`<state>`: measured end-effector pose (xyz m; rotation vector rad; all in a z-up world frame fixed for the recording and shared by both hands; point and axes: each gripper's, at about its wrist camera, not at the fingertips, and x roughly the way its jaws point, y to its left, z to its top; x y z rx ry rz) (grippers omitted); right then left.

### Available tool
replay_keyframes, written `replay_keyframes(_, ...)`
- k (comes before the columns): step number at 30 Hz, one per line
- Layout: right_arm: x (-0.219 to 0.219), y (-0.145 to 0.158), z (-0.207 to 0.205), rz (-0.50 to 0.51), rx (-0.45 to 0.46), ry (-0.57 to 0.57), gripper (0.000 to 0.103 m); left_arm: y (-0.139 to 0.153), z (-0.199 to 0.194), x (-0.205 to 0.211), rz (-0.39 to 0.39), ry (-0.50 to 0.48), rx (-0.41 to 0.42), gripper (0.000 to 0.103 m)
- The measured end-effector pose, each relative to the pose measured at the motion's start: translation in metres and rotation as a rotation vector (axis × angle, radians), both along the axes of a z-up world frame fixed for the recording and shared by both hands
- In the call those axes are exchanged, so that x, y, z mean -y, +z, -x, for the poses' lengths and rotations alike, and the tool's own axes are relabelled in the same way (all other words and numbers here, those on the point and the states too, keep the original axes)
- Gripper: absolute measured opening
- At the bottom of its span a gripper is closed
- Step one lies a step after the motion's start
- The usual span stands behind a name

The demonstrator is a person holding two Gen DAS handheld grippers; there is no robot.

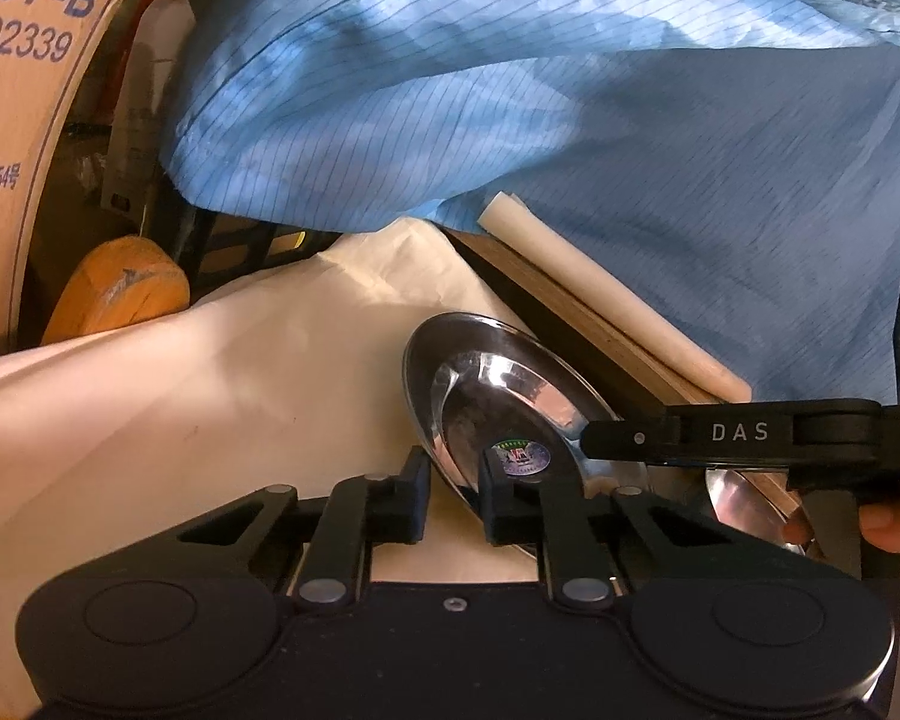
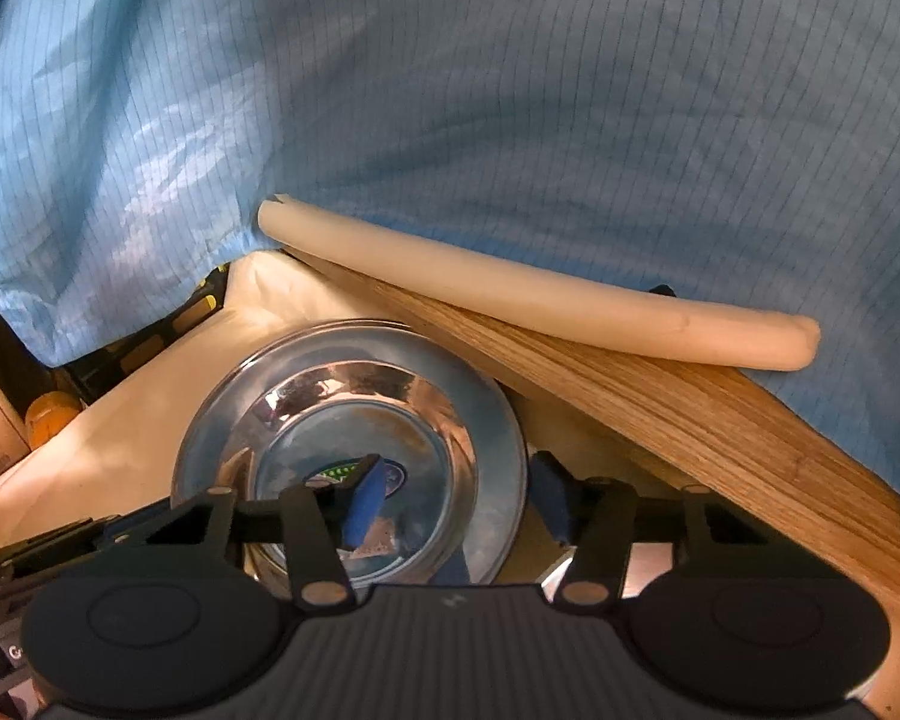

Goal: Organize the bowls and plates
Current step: 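Grip the small plate's rim with both tools and lift it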

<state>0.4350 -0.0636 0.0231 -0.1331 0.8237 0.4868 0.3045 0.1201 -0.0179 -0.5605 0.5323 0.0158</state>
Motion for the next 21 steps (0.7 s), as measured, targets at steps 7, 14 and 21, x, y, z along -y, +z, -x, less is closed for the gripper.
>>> replay_keyframes(7,0.008,0.001,-0.002,-0.006,0.000,-0.042,0.027,0.002,0.001,0.000,-0.002,0.010,0.003,0.016)
replay_keyframes(14,0.009,0.000,-0.005,-0.027,-0.025,-0.038,0.026,0.003,0.007,-0.006,0.024,0.034,0.011,0.015)
replay_keyframes(21,-0.007,-0.004,0.000,0.037,-0.005,-0.055,0.020,0.002,0.008,-0.006,0.011,0.039,0.010,0.015)
